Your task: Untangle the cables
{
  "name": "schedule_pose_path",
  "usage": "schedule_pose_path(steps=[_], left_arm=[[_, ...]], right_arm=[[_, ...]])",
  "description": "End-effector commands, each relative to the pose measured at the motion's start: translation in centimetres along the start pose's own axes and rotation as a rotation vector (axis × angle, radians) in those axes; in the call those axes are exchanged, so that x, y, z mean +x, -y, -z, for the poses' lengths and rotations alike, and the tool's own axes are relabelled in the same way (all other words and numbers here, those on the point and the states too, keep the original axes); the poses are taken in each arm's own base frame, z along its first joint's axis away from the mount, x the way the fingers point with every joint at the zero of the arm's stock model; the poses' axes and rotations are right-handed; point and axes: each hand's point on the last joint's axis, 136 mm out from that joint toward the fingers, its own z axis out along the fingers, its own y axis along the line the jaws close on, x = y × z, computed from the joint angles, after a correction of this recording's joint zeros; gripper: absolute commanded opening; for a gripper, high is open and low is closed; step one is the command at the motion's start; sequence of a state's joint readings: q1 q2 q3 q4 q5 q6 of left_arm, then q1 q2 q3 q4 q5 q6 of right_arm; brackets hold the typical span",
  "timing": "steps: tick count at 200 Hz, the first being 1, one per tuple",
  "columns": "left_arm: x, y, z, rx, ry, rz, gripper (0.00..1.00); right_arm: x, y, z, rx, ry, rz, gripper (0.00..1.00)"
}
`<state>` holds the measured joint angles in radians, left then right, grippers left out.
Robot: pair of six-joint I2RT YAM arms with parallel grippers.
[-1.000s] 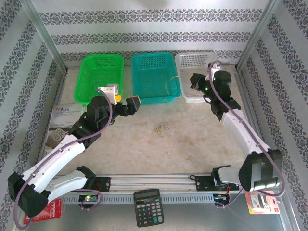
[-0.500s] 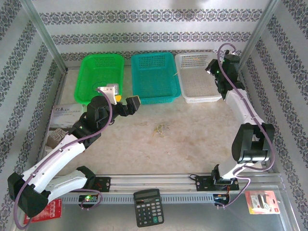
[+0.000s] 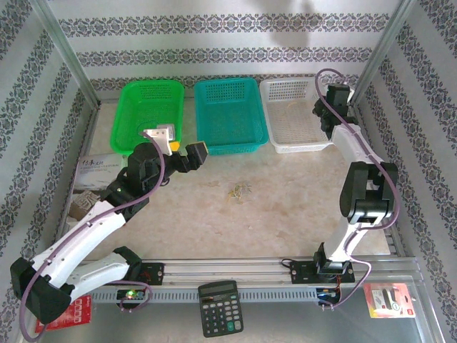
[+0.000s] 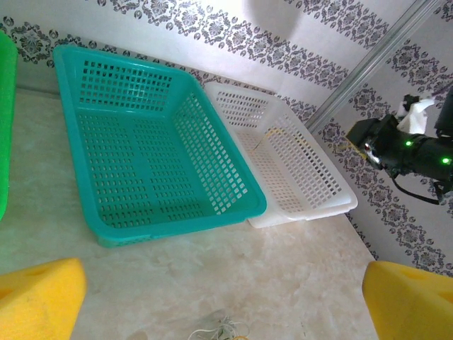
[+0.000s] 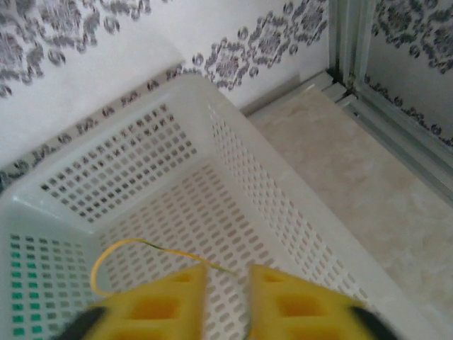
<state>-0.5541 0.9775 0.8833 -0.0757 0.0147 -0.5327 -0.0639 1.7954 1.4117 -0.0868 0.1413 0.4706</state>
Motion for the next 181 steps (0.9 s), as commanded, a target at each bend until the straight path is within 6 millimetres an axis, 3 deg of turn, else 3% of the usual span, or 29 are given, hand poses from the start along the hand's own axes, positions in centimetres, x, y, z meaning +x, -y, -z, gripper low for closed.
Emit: schedule_pose_path(steps=[1, 29, 53, 89, 111, 134, 159, 181], left_arm=[[-0.1, -0.3, 0.3, -0.004, 0.002, 0.025, 1.0], [0.2, -0.3, 0.0, -0.001, -0.01, 0.028, 1.0], [0.6, -0.3, -0.3, 0.0, -0.028, 0.029, 1.0], [2.3, -0.7, -1.0, 0.003, -0.083, 0.043, 1.0], [3.8, -1.2, -1.1, -0.001, -0.122, 0.059, 1.0], [5.8, -2.0, -1.1, -0.01, -0.169, 0.077, 1.0], [8.4, -3.2, -1.1, -0.03, -0.212, 0.112, 1.0], [10.7, -4.4, -1.3, -0.049, -0.251, 0.156, 1.0]], right_arm=[[-0.2, -1.5, 0.0, -0.084, -0.021, 0.006, 0.53], [-1.0, -4.1, 1.5, -0.214, -0.031, -0.025, 0.58], [-1.6, -6.7, 3.9, -0.324, -0.033, -0.047, 0.58], [0.5, -11.7, 9.4, -0.476, -0.051, -0.004, 0.58], [3.8, -14.0, 13.0, -0.553, -0.087, 0.04, 0.57], [9.2, -15.2, 16.6, -0.607, -0.14, 0.103, 0.57], [15.5, -15.1, 19.7, -0.643, -0.216, 0.171, 0.57], [21.6, -13.7, 20.8, -0.62, -0.294, 0.217, 0.57]])
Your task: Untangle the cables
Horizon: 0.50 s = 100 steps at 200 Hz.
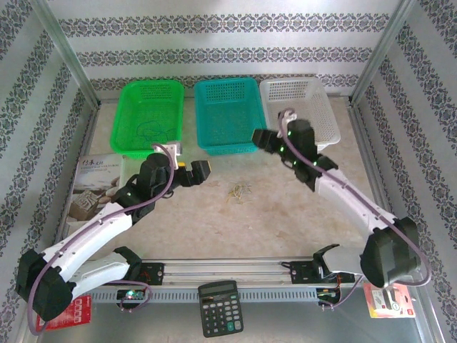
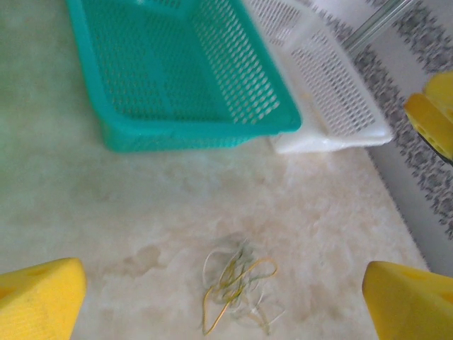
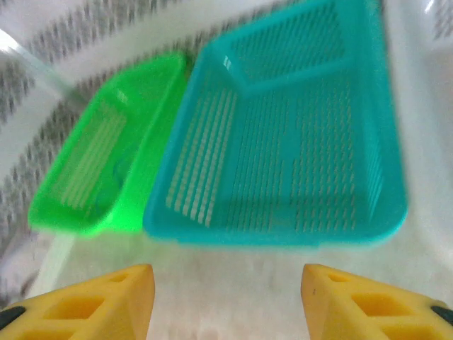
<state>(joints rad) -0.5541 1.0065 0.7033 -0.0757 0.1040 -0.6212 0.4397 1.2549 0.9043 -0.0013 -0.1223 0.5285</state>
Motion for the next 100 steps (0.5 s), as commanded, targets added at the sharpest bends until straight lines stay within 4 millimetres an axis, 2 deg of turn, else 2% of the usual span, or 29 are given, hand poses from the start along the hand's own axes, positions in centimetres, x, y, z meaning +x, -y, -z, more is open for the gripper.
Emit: schedule_pose_path(steps=[1, 18, 42, 73, 100], left_arm=[[1.6, -1.1, -0.3, -0.003, -0.029, 0.072, 1.0], [3.4, -2.1, -1.0, -0.015, -0.066, 0.107, 1.0], [5.1, -2.9, -1.8, -0.025, -0.109, 0.137, 1.0], [5.7, -3.3, -2.1, -0.034, -0.128, 0.141, 1.0], [5.9, -3.4, -2.2, -0.038, -0.132, 0.141, 1.0]], right_arm=[[5.7, 0.6, 0.0, 0.048, -0.074, 0.003, 0.57], [10.2, 1.5, -0.6, 0.085, -0.15, 0.006, 0.58], [14.4, 2.8, -1.5, 0.108, -0.23, -0.019, 0.58], [16.4, 2.8, -2.2, 0.091, -0.276, -0.039, 0.55], [16.6, 2.2, -2.4, 0.077, -0.284, -0.036, 0.53]])
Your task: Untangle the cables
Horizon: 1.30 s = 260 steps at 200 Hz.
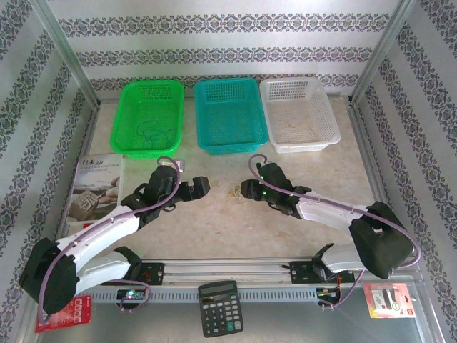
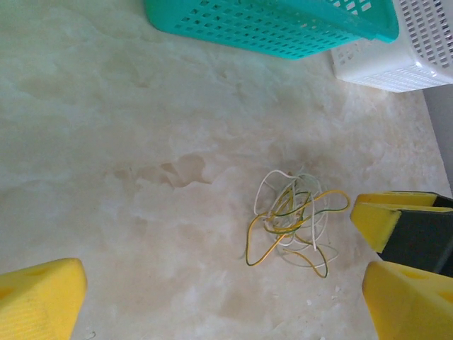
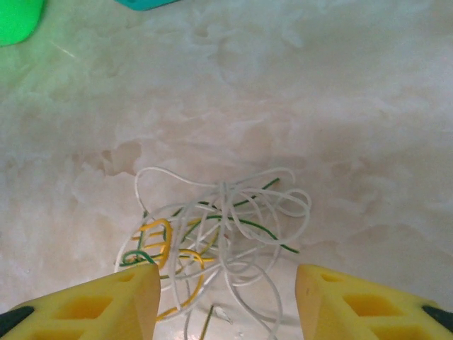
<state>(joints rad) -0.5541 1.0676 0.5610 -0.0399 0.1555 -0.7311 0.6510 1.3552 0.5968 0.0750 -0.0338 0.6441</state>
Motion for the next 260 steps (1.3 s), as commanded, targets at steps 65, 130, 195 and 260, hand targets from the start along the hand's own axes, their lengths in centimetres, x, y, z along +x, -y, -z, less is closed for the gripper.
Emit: schedule_pose_path(steps=[65, 130, 195, 260], left_arm=[[-0.5, 0.4, -0.1, 0.033, 0.025, 0.022, 1.0], [-0.5, 0.4, -0.2, 0.038, 0.025, 0.024, 1.0], [-0.1, 0.3, -0.8, 0.04, 0.013, 0.031, 1.0], [-0.1, 0.4, -1.1, 0.049, 0.012, 0.033, 1.0]], right_arm=[[-1.5, -2.0, -0.3, -0.053, 0.05, -0.018, 0.47], [-1.4, -2.8, -1.5, -0.085, 0.027, -0.032, 0.36], [-1.5, -3.9, -0.9, -0.155, 0.028, -0.06, 0.0], [-4.5, -7.2, 3.9, -0.326, 0.168, -0.034, 0.0]])
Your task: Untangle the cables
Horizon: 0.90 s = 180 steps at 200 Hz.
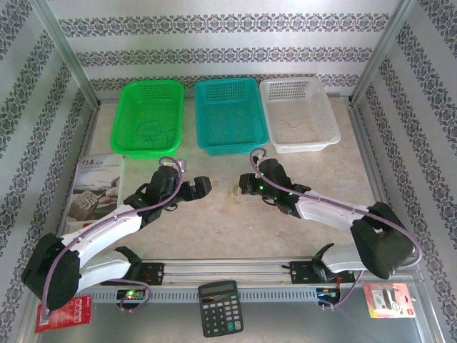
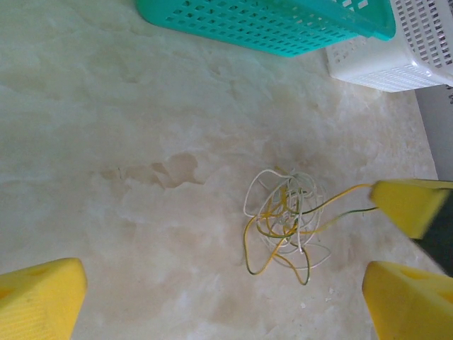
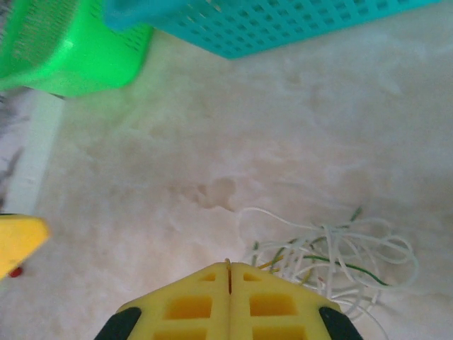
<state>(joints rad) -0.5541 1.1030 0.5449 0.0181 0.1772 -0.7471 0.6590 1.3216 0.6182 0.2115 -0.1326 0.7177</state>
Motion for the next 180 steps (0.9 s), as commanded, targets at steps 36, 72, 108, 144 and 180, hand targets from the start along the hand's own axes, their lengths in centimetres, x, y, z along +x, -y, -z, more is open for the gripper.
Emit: schedule_pose_path(steps=[36, 72, 108, 144, 180], left_arm=[[-0.4, 0.5, -0.6, 0.04, 0.016, 0.029, 1.0], [-0.7, 1.3, -0.7, 0.079, 0.019, 0.051, 1.0], [-1.4, 2.6, -0.5, 0.125, 0.027, 0.078, 1.0], [-2.6, 4.8, -0.1, 0.23, 0.049, 0.185, 1.0], [-4.1, 7.5, 0.6, 0.366, 0.073, 0.312, 0.96]], right_arm=[[-2.6, -3.6, 4.1, -0.16, 0.161, 0.056, 0.0], [-2.9, -4.1, 5.6, -0.216, 0.22, 0.068, 0.0], [-2.7, -4.2, 5.9, -0.23, 0.226, 0.081, 0.0], [-2.4, -4.3, 5.6, -0.246, 0.211, 0.082, 0.0], [-2.2, -4.6, 4.9, -0.263, 0.195, 0.081, 0.0]])
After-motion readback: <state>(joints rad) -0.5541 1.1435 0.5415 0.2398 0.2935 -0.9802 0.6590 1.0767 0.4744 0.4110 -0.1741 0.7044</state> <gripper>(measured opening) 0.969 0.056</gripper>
